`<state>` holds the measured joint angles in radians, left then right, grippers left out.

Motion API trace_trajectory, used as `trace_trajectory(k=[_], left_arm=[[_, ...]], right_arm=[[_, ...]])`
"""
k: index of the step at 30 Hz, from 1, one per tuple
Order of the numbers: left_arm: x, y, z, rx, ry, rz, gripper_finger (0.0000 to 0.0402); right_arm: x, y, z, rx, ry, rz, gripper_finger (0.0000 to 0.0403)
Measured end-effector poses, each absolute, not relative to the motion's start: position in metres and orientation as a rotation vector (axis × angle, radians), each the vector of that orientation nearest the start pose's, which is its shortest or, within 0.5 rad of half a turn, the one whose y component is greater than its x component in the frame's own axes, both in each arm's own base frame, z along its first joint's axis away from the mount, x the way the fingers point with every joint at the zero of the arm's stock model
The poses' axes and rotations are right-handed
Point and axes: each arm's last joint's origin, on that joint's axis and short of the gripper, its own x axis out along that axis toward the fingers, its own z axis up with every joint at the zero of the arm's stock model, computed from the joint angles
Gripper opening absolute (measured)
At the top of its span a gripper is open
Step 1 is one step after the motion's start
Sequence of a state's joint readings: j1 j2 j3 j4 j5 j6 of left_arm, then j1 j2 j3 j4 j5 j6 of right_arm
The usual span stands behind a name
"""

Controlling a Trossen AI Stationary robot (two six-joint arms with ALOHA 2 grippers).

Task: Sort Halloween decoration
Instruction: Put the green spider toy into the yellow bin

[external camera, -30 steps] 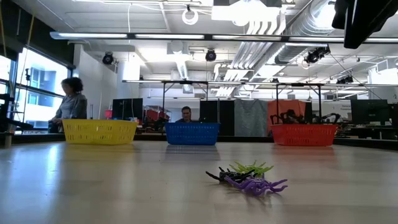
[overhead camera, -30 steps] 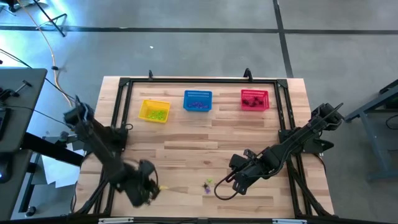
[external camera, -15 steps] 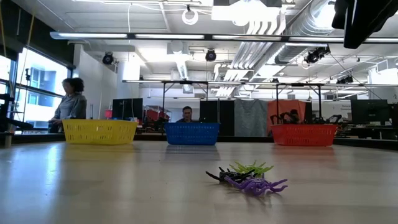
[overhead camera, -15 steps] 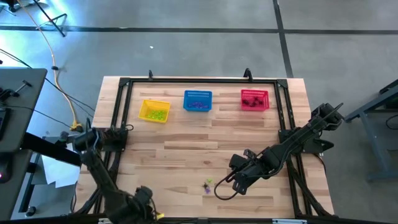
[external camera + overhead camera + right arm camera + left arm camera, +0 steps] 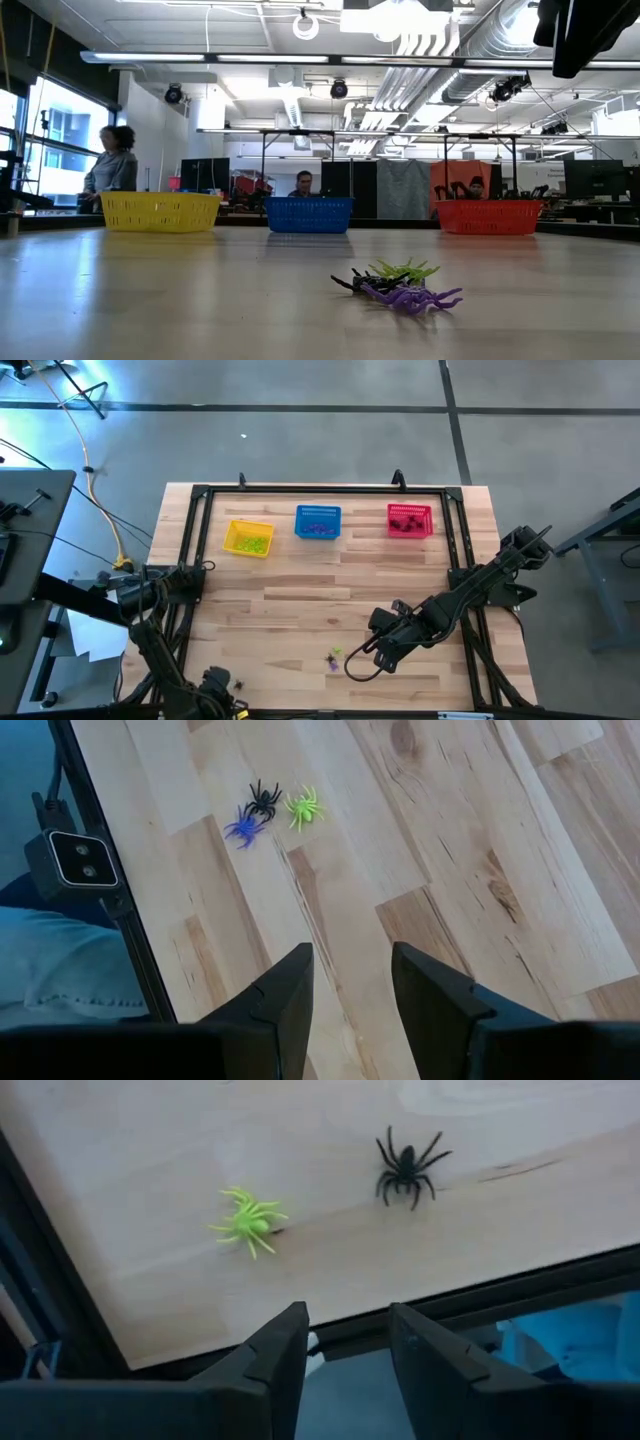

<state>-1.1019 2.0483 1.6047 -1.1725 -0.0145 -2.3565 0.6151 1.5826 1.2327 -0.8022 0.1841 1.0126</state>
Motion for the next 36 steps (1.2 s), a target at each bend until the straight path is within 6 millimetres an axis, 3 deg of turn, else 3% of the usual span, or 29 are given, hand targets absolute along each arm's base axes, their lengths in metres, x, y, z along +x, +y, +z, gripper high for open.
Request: trace_trajectory(k=[12, 36], left_arm=[[0.167, -0.331, 0.180, -0.838, 1.340, 1.105, 0.0143], [0.148, -0.316, 0.125, -0.858, 1.329, 1.060, 0.0142]], right_arm=[[0.259, 0.177, 0.252, 0.455, 1.115, -0.181, 0.0133], [0.259, 0.177, 0.252, 0.456, 1.114, -0.180, 0.0133]])
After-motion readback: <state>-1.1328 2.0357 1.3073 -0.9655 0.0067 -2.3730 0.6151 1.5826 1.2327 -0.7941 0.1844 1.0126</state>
